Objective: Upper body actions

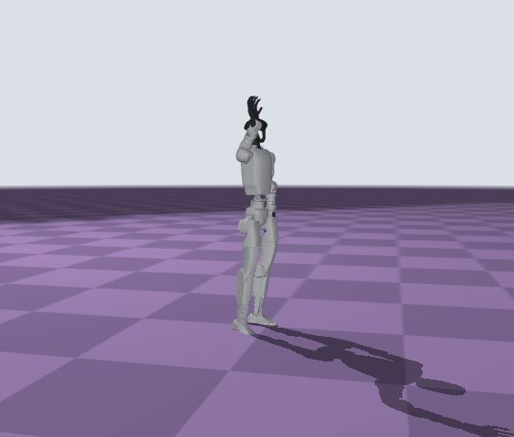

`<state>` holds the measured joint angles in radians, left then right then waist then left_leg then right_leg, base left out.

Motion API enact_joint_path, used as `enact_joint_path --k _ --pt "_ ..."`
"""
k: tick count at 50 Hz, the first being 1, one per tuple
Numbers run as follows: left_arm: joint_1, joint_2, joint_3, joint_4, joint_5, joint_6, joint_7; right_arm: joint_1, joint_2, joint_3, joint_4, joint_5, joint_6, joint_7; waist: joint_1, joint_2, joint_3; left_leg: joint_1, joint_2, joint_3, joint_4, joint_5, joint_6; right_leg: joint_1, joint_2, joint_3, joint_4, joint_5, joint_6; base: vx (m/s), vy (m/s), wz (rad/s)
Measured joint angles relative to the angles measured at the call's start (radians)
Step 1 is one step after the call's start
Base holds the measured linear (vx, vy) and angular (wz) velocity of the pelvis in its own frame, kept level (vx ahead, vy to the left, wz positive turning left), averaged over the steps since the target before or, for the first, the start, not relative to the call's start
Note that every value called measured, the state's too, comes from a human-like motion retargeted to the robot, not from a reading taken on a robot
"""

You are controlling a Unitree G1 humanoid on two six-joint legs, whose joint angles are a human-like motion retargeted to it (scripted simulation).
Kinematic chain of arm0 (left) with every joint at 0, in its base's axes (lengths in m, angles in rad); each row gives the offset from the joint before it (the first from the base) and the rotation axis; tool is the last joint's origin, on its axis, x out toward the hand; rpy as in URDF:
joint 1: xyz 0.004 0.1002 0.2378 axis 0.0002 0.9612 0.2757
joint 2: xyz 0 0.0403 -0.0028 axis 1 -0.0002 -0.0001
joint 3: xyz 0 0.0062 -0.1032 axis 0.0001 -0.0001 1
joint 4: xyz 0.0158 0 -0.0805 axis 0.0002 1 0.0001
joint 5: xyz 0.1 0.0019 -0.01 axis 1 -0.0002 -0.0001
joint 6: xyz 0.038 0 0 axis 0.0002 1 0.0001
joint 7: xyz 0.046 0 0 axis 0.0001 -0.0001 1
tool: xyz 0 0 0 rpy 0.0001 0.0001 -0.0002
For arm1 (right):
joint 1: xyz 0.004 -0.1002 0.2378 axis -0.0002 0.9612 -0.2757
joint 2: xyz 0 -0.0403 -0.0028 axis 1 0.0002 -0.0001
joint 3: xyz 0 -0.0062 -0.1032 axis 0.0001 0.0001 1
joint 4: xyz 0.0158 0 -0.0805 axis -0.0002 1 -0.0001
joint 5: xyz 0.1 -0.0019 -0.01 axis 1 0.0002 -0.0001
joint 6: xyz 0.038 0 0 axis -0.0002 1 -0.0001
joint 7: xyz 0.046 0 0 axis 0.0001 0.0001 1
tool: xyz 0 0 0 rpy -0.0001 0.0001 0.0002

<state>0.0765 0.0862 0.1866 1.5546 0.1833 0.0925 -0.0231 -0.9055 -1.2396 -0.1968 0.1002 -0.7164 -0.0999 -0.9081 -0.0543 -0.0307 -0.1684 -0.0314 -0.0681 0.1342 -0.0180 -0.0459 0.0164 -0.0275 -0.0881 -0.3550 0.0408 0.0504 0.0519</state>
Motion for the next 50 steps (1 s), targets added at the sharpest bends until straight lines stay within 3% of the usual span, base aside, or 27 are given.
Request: enact_joint_path --k 6,10,12,13,15,17,18,20,27,30,33,35,37,41,47,50 --pt "-0.008 0.008 0.033 -0.009 -0.037 0.000 -0.002 0.182 0.092 -0.357 0.452 0.258 0.065 0.064 0.036 -0.026 -0.010 -0.022 -0.008 -0.030 0.003 0.007 0.004 0.002 -0.002 -0.028 -0.009 -0.004 0.004 0.03 -0.07 0.26" --pt "-0.015 0.010 0.046 -0.005 -0.068 0.002 -0.002 0.153 0.165 -0.492 0.636 0.730 0.261 0.317 0.041 -0.037 -0.006 -0.021 -0.012 -0.050 0.002 0.010 0.005 0.009 -0.003 -0.049 -0.011 -0.007 0.006 -0.01 -0.09 0.26" --pt "-0.018 0.006 0.050 0.000 -0.087 0.001 -0.002 0.131 0.214 -0.523 0.595 0.990 0.222 0.535 0.032 -0.033 -0.001 -0.018 -0.012 -0.059 0.002 0.010 0.004 0.013 -0.002 -0.057 -0.011 -0.009 0.006 -0.07 -0.05 0.18" --pt "-0.019 0.005 0.048 0.004 -0.097 0.000 -0.002 0.110 0.244 -0.524 0.565 1.102 0.146 0.560 0.028 -0.031 0.000 -0.018 -0.010 -0.061 0.002 0.009 0.002 0.013 -0.001 -0.058 -0.011 -0.009 0.006 -0.07 0.02 0.05" --pt "-0.018 0.006 0.048 0.013 -0.112 -0.001 -0.003 0.078 0.277 -0.481 0.503 1.256 -0.084 0.432 0.019 -0.023 -0.002 -0.016 -0.006 -0.055 0.002 0.008 0.002 0.011 0.002 -0.053 -0.010 -0.009 0.005 -0.06 0.08 -0.14" --pt "-0.017 0.008 0.047 0.018 -0.113 0.001 -0.008 0.051 0.266 -0.389 0.433 1.136 -0.272 0.191 0.015 -0.015 -0.003 -0.014 -0.002 -0.039 0.002 0.006 0.002 0.006 0.005 -0.039 -0.008 -0.007 0.003 -0.05 0.12 -0.40" --pt "-0.016 0.008 0.045 0.019 -0.109 0.002 -0.011 0.038 0.245 -0.336 0.381 1.023 -0.281 0.103 0.015 -0.011 -0.003 -0.012 0.000 -0.029 0.002 0.005 0.002 0.003 0.006 -0.030 -0.006 -0.005 0.001 -0.07 0.11 -0.48" --pt "-0.016 0.012 0.034 0.019 -0.100 0.004 -0.017 -0.005 0.208 -0.221 0.267 0.837 -0.211 0.065 0.019 -0.007 -0.002 -0.008 0.003 -0.011 0.002 0.002 0.002 -0.003 0.008 -0.013 -0.003 -0.002 -0.001 -0.08 0.08 -0.46" --pt "-0.007 0.027 0.004 0.016 -0.095 0.001 -0.011 -0.291 0.028 0.300 -0.054 0.376 -0.071 0.220 0.007 -0.004 -0.017 -0.005 0.017 0.035 -0.002 -0.003 -0.002 -0.028 0.012 0.032 0.007 0.006 -0.002 -0.07 0.07 -0.34" --pt "-0.011 0.038 -0.015 0.021 -0.096 0.004 -0.010 -0.500 -0.056 0.573 -0.164 0.081 0.118 0.286 -0.006 -0.007 -0.018 0.002 0.021 0.043 -0.005 -0.005 -0.004 -0.030 0.014 0.040 0.010 0.006 -0.002 -0.04 0.03 -0.11" --pt "-0.018 0.045 -0.028 0.021 -0.076 0.005 -0.014 -0.702 -0.075 0.818 -0.218 -0.180 0.316 0.199 -0.017 -0.005 -0.017 0.010 0.025 0.045 -0.007 -0.007 -0.004 -0.028 0.016 0.043 0.013 0.006 0.000 0.00 0.00 0.00" --pt "-0.025 0.043 -0.035 0.021 -0.052 0.012 -0.014 -0.780 -0.074 0.911 -0.223 -0.280 0.325 0.085 -0.021 0.002 -0.018 0.013 0.027 0.043 -0.008 -0.008 -0.004 -0.025 0.018 0.042 0.013 0.005 0.001 0.03 0.02 0.04" --pt "-0.034 0.030 -0.041 0.018 -0.024 0.025 -0.001 -0.800 -0.073 0.941 -0.186 -0.266 0.250 0.018 -0.018 0.015 -0.019 0.012 0.028 0.038 -0.008 -0.008 -0.003 -0.022 0.020 0.039 0.012 0.003 0.003 0.06 0.02 0.12" --pt "-0.043 -0.009 -0.040 0.008 0.010 0.029 0.014 -0.665 -0.096 0.780 -0.064 -0.072 0.171 -0.006 -0.011 0.042 -0.025 -0.002 0.026 0.018 -0.004 -0.005 -0.002 -0.018 0.019 0.022 0.004 -0.001 0.005 0.06 -0.01 0.25" --pt "-0.031 -0.019 0.023 0.023 -0.023 0.027 0.029 -0.124 -0.001 0.085 0.163 0.188 0.166 -0.039 -0.022 0.027 -0.050 -0.032 0.017 -0.025 0.002 0.002 -0.001 -0.017 0.013 -0.016 -0.005 -0.007 0.010 0.08 -0.05 0.37" --pt "-0.019 -0.016 0.051 0.036 -0.059 0.022 0.016 -0.017 0.119 -0.157 0.326 0.391 0.158 0.000 -0.027 0.013 -0.056 -0.033 0.013 -0.051 0.000 0.002 -0.003 -0.012 0.008 -0.040 -0.007 -0.011 0.013 0.07 -0.07 0.35"
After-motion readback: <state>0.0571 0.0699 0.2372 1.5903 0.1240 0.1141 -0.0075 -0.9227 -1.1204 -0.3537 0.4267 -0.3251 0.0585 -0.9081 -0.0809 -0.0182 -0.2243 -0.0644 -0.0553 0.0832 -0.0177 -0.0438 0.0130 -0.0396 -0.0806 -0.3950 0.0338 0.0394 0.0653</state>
